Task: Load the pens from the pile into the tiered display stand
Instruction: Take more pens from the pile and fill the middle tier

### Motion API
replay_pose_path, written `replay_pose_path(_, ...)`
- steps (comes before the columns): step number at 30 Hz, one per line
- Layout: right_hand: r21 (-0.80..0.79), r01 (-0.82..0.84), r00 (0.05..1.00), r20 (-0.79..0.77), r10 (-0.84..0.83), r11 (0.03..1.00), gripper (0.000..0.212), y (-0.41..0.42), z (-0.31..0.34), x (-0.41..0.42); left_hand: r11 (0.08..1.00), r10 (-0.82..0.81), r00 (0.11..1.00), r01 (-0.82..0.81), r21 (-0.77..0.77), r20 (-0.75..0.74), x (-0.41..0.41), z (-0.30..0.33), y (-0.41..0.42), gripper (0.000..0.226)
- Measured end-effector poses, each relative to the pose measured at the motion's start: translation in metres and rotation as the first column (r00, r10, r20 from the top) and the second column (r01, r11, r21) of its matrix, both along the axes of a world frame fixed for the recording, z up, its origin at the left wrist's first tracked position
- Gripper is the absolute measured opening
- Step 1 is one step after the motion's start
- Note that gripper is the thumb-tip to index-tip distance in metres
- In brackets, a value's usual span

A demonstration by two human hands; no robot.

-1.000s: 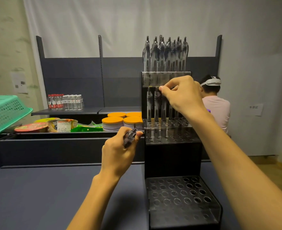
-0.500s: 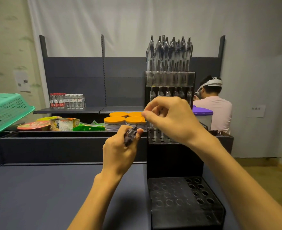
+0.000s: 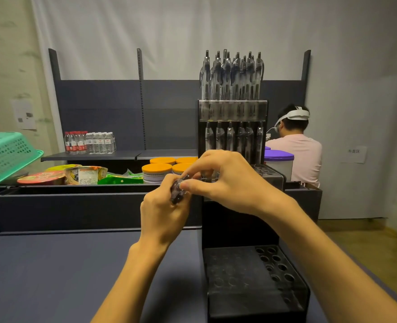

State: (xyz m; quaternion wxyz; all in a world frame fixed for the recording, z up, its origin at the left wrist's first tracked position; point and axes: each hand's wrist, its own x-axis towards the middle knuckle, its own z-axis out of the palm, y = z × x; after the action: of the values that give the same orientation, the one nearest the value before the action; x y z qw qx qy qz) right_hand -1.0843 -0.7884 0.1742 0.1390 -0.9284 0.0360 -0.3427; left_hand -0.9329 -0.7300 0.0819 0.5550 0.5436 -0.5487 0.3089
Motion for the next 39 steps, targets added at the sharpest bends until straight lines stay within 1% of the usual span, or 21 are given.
replay_pose_path(2, 0.03, -0.015, 0.999, 0.044, 0.013, 0.999, 0.015, -0.002, -0.002, 0.002, 1.0, -0.015, 1.0, 0.015, -0.02, 0.007, -0.003, 0.004, 0.002, 0.029)
replay_pose_path(4, 0.093, -0.042, 0.996, 0.076, 0.035, 0.995, 0.013, -0.004, -0.002, 0.002, 0.999, -0.019, 1.0, 0.02, -0.028, 0.014, -0.005, 0.008, 0.003, 0.037)
replay_pose_path(7, 0.279, -0.114, 0.985, 0.156, 0.073, 0.953, 0.008, -0.007, 0.003, 0.002, 1.0, -0.021, 1.0, 0.021, -0.023, -0.007, -0.007, 0.013, 0.003, 0.03)
replay_pose_path(9, 0.405, -0.151, 0.968, 0.247, 0.051, 0.902, 0.006, -0.01, 0.01, 0.0, 1.0, 0.0, 1.0, 0.0, -0.021, -0.005, -0.007, 0.019, 0.002, 0.028)
replay_pose_path(12, 0.594, -0.202, 0.931, 0.364, -0.036, 0.779, 0.01, -0.015, 0.02, -0.005, 1.0, 0.023, 0.999, -0.023, 0.008, 0.039, -0.008, 0.035, 0.001, 0.029)
replay_pose_path(15, 0.665, -0.237, 0.883, 0.451, -0.128, 0.708, 0.015, -0.027, 0.025, -0.011, 0.996, 0.068, 0.994, -0.072, 0.051, 0.08, -0.009, 0.056, 0.0, 0.028)
replay_pose_path(17, 0.662, -0.264, 0.823, 0.534, -0.195, 0.701, 0.016, -0.035, 0.027, -0.016, 0.989, 0.096, 0.988, -0.109, 0.104, 0.121, -0.01, 0.067, 0.0, 0.029)
replay_pose_path(19, 0.637, -0.258, 0.745, 0.61, -0.271, 0.726, 0.015, -0.04, 0.031, -0.023, 0.98, 0.094, 0.981, -0.121, 0.16, 0.167, -0.013, 0.079, -0.002, 0.03)
replay_pose_path(22, 0.6, -0.182, 0.633, 0.678, -0.374, 0.779, 0.014, -0.047, 0.037, -0.03, 0.976, 0.076, 0.977, -0.113, 0.185, 0.197, -0.021, 0.096, -0.006, 0.034)
replay_pose_path(24, 0.557, -0.104, 0.6, 0.695, -0.395, 0.824, 0.013, -0.052, 0.039, -0.033, 0.98, 0.08, 0.978, -0.112, 0.162, 0.193, -0.026, 0.1, -0.009, 0.035)
replay_pose_path(27, 0.475, 0.013, 0.625, 0.683, -0.378, 0.88, 0.013, -0.056, 0.039, -0.032, 0.983, 0.043, 0.982, -0.075, 0.168, 0.185, -0.029, 0.093, -0.014, 0.034)
replay_pose_path(29, 0.425, 0.086, 0.653, 0.659, -0.373, 0.901, 0.015, -0.058, 0.039, -0.029, 0.979, 0.045, 0.982, -0.08, 0.188, 0.184, -0.028, 0.09, -0.017, 0.034)
replay_pose_path(31, 0.389, 0.117, 0.694, 0.626, -0.356, 0.914, 0.013, -0.06, 0.037, -0.024, 0.979, 0.055, 0.982, -0.089, 0.186, 0.179, -0.026, 0.089, -0.017, 0.034)
replay_pose_path(35, 0.332, 0.181, 0.761, 0.549, -0.345, 0.926, 0.018, -0.062, 0.035, -0.014, 0.978, 0.049, 0.987, -0.078, 0.195, 0.15, -0.017, 0.09, -0.01, 0.034)
replay_pose_path(37, 0.302, 0.222, 0.765, 0.535, -0.358, 0.927, 0.019, -0.062, 0.038, -0.012, 0.973, 0.055, 0.988, -0.086, 0.215, 0.145, -0.013, 0.089, -0.008, 0.034)
replay_pose_path(39, 0.275, 0.283, 0.744, 0.542, -0.391, 0.919, 0.017, -0.059, 0.043, -0.014, 0.971, 0.054, 0.989, -0.084, 0.224, 0.135, -0.01, 0.09, -0.007, 0.034)
